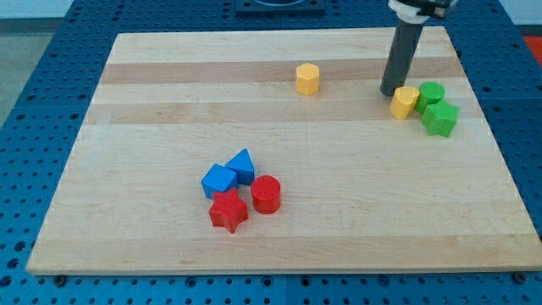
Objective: Point your arm at yellow hexagon
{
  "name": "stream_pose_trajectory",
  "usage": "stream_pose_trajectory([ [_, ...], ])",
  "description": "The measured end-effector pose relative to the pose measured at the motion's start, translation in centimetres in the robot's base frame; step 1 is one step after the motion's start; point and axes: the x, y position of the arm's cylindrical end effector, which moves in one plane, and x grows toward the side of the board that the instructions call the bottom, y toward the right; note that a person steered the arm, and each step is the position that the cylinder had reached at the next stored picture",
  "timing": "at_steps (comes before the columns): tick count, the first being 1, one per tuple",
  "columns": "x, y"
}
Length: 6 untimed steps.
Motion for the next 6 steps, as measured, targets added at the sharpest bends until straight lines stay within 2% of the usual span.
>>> stream_pose_trajectory([
  [3, -7.4, -9.0],
  [4, -7.3, -13.1],
  [6, -3.1, -13.5],
])
